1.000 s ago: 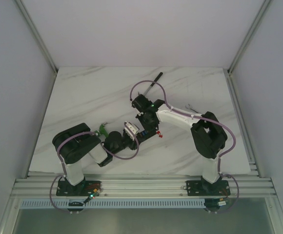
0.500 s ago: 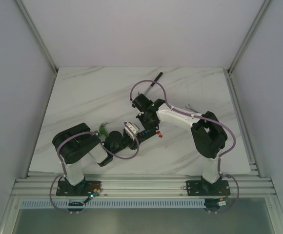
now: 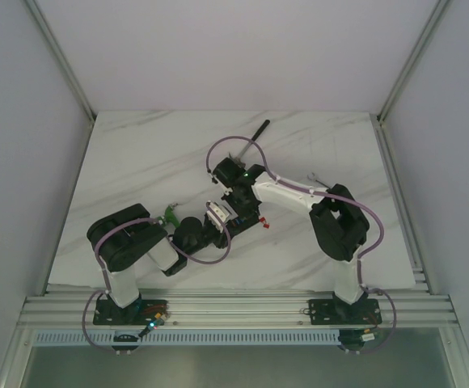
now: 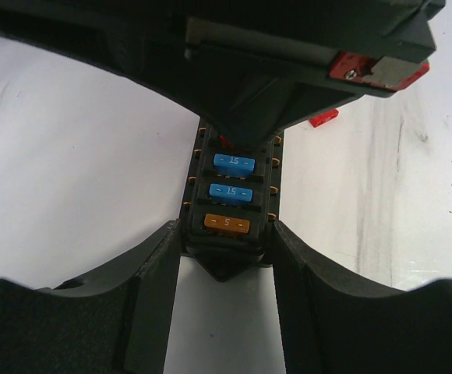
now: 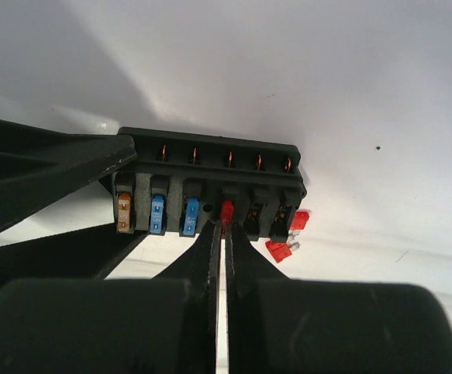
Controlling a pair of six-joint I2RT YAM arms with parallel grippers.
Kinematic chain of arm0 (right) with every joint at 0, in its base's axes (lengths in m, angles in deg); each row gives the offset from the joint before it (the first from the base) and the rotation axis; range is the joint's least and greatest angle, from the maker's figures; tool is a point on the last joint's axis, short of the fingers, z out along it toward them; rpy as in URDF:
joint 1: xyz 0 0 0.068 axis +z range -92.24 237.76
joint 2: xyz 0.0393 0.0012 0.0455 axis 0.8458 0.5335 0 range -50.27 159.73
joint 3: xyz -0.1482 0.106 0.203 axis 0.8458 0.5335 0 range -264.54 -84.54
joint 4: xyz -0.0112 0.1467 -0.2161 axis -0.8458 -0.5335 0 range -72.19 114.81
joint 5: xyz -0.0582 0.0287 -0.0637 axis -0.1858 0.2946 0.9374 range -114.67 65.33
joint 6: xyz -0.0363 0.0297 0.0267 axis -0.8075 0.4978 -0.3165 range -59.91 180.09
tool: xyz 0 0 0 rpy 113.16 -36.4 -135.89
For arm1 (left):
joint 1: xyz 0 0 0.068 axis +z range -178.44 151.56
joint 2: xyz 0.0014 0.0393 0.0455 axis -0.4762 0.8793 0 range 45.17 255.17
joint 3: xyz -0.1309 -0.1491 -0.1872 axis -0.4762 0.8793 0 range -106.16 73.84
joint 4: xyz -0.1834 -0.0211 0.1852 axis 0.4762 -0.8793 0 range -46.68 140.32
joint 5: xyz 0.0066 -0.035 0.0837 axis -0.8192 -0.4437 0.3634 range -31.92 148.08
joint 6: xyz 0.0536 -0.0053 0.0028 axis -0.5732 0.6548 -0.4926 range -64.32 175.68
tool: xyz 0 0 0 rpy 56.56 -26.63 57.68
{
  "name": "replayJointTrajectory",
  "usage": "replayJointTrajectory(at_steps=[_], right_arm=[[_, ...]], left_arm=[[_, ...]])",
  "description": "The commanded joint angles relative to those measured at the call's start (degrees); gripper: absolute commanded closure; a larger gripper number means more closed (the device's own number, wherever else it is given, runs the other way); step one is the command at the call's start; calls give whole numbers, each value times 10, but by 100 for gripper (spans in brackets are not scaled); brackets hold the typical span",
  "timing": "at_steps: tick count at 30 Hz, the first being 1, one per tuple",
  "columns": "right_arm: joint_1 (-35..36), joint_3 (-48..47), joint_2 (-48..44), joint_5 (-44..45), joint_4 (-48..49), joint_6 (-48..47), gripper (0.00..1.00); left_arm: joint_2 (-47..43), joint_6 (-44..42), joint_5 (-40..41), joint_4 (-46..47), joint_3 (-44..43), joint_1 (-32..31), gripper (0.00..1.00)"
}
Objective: Snap on the fuse box
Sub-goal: Adjust the fuse in the fuse box base.
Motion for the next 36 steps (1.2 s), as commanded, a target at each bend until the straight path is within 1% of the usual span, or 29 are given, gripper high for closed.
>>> replayJointTrajectory(at_steps=[1,3,4,7,11,12,13,18,26,30,36], right_arm=[[19,64,170,-60,-1,-6,100],[20,58,179,-53,-2,-2,100],[20,58,169,-59,3,-1,100],[17,56,105,-79,17,4,100],[4,39,23,-80,17,19,93],[0,37,2,-78,18,24,92],[-4,35,-14,-76,17,28,91],[-22,39,-76,-88,44,50,80],[-39,47,-87,-82,68,71,80],[-41,49,-74,-72,62,73,84],[-42,56,-58,-69,53,73,86]], left_arm=[[21,-7,1,-35,-8,7,55],[20,-7,2,-36,-8,7,55],[19,-8,3,-37,-7,7,55],[15,-9,5,-38,-3,7,55],[11,-14,10,-38,-1,7,53],[10,-14,11,-39,0,7,53],[9,-15,12,-38,0,7,53],[5,-16,10,-40,1,7,53],[4,-16,9,-40,2,6,52],[5,-16,9,-40,1,6,52],[7,-15,7,-40,0,7,52]])
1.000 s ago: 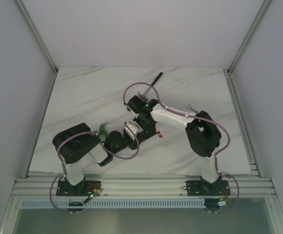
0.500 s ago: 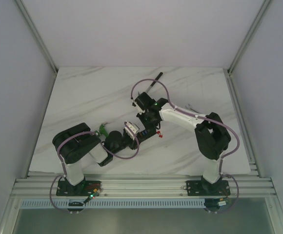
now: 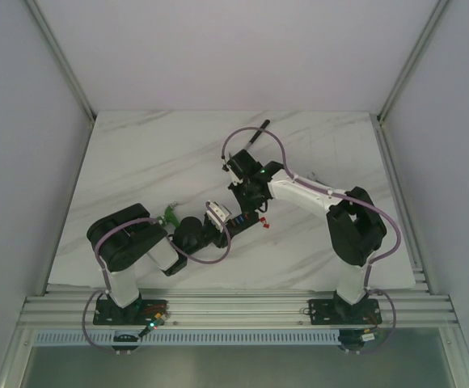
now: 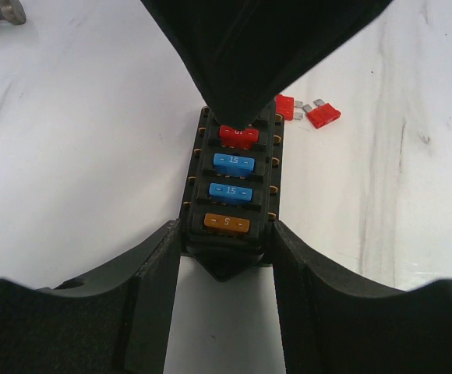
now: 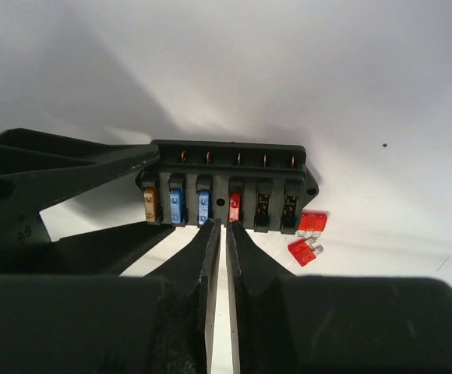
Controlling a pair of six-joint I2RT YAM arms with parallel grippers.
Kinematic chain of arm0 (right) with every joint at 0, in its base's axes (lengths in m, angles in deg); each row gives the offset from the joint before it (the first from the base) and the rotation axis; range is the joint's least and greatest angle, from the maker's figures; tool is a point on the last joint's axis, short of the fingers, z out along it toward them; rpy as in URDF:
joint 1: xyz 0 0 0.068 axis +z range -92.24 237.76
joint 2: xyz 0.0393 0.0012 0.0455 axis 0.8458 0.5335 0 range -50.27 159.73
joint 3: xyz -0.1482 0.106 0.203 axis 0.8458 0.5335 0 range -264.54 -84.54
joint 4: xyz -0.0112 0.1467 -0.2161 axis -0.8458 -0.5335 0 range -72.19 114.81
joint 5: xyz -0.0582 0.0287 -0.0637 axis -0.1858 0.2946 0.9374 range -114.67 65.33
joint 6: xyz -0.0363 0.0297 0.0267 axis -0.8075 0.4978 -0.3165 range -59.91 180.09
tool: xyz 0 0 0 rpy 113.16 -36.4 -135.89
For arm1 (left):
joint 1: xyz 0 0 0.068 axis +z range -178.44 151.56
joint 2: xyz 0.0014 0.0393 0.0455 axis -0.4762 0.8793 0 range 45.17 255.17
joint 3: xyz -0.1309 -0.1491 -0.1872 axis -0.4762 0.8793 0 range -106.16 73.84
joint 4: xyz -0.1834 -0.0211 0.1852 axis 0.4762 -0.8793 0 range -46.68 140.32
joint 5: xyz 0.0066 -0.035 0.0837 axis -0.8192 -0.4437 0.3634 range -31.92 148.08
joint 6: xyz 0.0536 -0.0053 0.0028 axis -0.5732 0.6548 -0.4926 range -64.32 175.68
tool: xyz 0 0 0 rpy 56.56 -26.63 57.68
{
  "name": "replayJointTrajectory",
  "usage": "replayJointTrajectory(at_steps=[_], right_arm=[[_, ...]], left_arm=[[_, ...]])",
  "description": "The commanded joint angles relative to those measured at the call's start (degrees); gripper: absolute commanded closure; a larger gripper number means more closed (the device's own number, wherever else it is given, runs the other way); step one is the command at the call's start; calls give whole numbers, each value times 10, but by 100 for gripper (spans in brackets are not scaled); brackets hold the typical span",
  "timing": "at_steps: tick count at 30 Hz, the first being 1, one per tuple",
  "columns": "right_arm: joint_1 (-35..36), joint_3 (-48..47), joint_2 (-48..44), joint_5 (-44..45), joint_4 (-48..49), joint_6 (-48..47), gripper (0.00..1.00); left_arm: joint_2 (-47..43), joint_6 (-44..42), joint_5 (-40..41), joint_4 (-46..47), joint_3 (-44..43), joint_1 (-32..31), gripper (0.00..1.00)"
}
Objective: Snap on the fuse box
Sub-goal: Adjust the fuse in the fuse box base.
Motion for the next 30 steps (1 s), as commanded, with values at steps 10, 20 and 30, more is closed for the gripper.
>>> replayJointTrajectory(at_steps=[10,20,30], right_arm=[[0,15,42,14,-16,6,93],[6,22,93,33,-68,-7,100],[17,74,164,55,-79,-7,100]], left_arm=[[8,-14,7,-42,-1,6,52],[8,-14,7,-43,-1,6,52],[12,-14,7,-40,0,6,52]])
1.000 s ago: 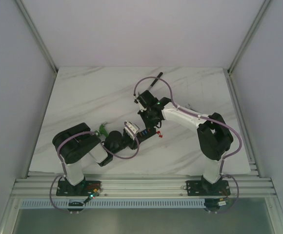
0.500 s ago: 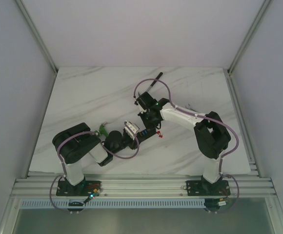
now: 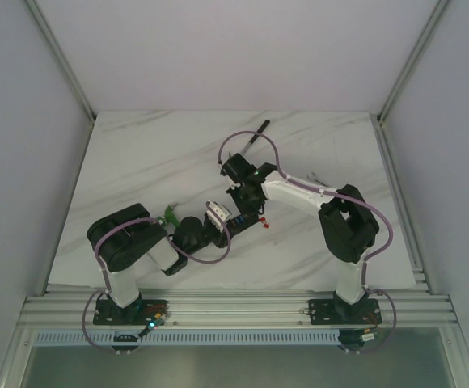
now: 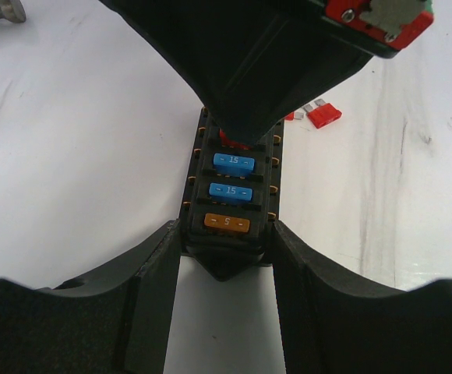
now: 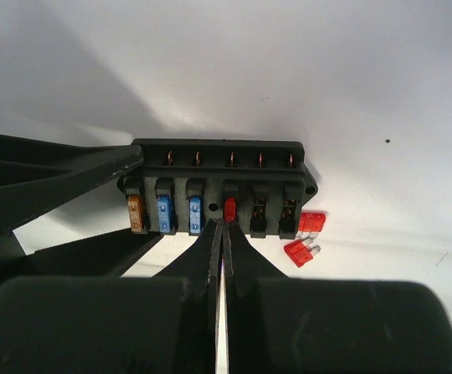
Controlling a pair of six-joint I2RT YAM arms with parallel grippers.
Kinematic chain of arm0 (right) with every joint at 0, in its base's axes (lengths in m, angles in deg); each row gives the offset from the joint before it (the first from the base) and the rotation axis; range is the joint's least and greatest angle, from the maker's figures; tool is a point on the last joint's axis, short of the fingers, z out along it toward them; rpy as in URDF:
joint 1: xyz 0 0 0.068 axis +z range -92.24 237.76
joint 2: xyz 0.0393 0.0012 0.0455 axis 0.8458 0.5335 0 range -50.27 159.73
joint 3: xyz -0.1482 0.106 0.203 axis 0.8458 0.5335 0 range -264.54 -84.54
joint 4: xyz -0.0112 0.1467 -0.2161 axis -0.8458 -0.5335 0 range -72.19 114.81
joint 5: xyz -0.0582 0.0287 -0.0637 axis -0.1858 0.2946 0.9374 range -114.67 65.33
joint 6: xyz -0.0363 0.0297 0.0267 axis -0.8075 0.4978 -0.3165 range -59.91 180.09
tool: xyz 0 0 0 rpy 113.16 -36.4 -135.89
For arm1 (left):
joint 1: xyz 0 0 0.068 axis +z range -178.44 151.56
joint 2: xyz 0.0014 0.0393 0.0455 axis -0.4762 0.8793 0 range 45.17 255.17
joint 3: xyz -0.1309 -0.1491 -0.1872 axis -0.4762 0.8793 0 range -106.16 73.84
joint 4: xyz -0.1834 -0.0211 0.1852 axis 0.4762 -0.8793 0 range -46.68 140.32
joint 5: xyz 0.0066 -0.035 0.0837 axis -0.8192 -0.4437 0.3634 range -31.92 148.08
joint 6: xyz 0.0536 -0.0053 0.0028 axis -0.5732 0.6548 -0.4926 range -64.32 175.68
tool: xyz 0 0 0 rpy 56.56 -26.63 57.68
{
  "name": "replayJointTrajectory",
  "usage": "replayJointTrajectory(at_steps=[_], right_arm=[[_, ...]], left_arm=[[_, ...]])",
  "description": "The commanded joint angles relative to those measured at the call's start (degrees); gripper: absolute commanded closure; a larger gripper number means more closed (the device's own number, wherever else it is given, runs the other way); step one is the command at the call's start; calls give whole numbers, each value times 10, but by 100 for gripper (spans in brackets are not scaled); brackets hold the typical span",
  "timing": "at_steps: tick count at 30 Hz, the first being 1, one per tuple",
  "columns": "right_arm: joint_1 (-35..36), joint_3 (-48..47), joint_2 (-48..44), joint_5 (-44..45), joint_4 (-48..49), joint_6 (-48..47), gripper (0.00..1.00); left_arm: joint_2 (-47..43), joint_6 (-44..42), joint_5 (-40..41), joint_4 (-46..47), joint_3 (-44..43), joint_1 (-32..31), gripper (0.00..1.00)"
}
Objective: Snap on the fuse box
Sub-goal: Adjust the fuse in the fuse box base.
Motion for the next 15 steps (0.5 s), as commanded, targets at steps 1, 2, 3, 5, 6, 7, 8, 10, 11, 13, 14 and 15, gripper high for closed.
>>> replayJointTrajectory(at_steps=[1,2,3,5,6,7,8,10,11,13,14,15], right_arm=[[8,82,132,26,-57,-7,100],[9,83,142,27,-55,-8,100],[11,85,151,25,-53,-9,100],[14,87,169,16,-45,-12,100],[16,89,175,10,-41,-14,100],[18,89,180,7,-39,-15,100],[20,89,182,6,-38,-15,100],[22,88,161,1,-31,-15,100],[23,85,140,-3,-28,-15,100],[22,71,91,-1,-18,-14,100],[22,60,65,-2,-16,-14,100],[22,51,39,-4,-12,-13,100]], left_arm=[[13,-14,6,-37,0,6,53],[14,-14,6,-36,1,6,53],[14,-14,7,-36,1,6,53],[15,-13,7,-36,3,6,52],[15,-13,9,-36,2,6,52],[15,-14,9,-36,2,6,53],[15,-14,9,-37,2,6,52],[12,-15,10,-42,2,6,53],[9,-16,11,-46,2,7,52],[3,-17,15,-52,6,6,52],[-1,-17,17,-53,9,6,52],[-7,-18,20,-54,14,6,51]])
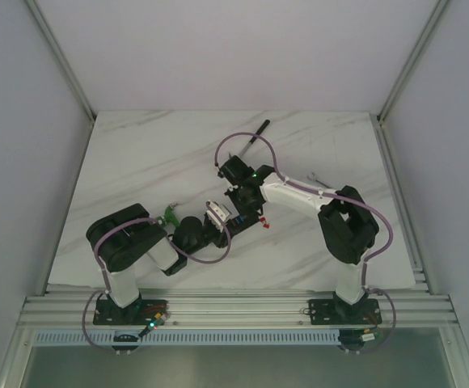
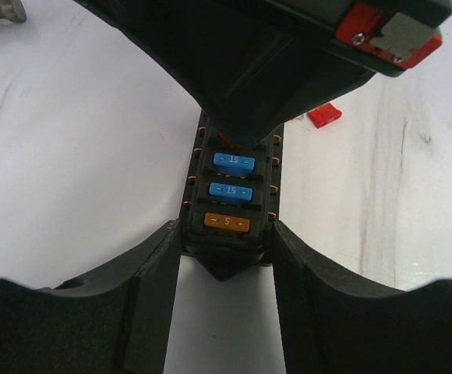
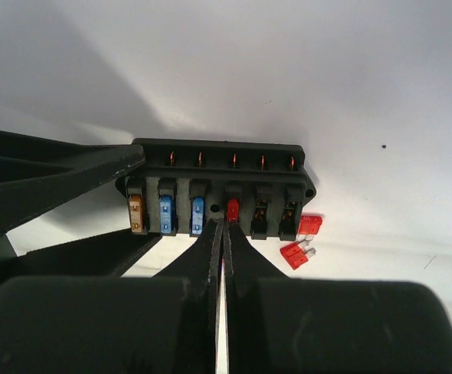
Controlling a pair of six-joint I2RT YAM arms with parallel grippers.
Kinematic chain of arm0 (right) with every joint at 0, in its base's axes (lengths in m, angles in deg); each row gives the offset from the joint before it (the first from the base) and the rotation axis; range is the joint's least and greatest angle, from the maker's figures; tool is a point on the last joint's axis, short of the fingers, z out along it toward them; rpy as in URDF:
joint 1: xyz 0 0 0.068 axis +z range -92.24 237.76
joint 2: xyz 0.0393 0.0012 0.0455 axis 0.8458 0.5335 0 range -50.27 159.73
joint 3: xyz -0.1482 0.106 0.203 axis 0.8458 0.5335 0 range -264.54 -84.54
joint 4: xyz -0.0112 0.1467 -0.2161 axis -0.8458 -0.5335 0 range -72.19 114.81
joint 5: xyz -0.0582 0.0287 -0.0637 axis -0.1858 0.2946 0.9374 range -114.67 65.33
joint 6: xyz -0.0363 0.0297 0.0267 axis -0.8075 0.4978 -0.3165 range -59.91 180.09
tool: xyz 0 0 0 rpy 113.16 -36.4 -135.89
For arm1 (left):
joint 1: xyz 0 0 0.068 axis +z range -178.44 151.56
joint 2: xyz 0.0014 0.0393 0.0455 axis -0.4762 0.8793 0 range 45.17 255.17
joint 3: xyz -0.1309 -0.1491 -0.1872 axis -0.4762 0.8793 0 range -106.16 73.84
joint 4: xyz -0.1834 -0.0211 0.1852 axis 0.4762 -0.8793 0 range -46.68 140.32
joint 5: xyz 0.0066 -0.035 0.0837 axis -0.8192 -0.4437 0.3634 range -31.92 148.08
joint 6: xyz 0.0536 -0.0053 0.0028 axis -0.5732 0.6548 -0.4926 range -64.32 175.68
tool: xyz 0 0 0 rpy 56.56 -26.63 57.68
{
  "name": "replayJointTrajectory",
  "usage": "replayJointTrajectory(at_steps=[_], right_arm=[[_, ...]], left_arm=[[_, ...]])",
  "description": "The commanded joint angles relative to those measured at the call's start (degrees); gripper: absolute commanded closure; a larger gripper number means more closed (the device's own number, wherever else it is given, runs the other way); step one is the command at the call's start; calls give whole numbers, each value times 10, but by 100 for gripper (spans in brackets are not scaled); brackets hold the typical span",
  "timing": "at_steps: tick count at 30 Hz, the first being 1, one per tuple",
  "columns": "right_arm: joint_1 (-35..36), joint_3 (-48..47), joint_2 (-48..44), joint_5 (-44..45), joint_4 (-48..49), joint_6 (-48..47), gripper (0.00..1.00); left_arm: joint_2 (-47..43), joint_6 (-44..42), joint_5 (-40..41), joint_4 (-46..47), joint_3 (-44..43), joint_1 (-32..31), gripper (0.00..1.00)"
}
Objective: Snap on the fuse box
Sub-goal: Adjust the fuse in the fuse box base, then pick up the fuse from the center of the board.
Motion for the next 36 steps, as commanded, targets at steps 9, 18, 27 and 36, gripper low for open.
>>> replayJointTrajectory(at_steps=[9,18,27,36], right_arm=[[0,65,-140,14,37,32,72],[-34,168,-179,28,85,26,51],[-62,170,-118,10,117,-16,45],[-66,147,-61,-8,123,-27,50]], left_arm=[[-73,-25,50,-100,28,6,39],[-165,-12,76,-152,29,-1,19],[-348,58,182,-283,38,-1,8],[-473,133,256,-400,32,10,0]])
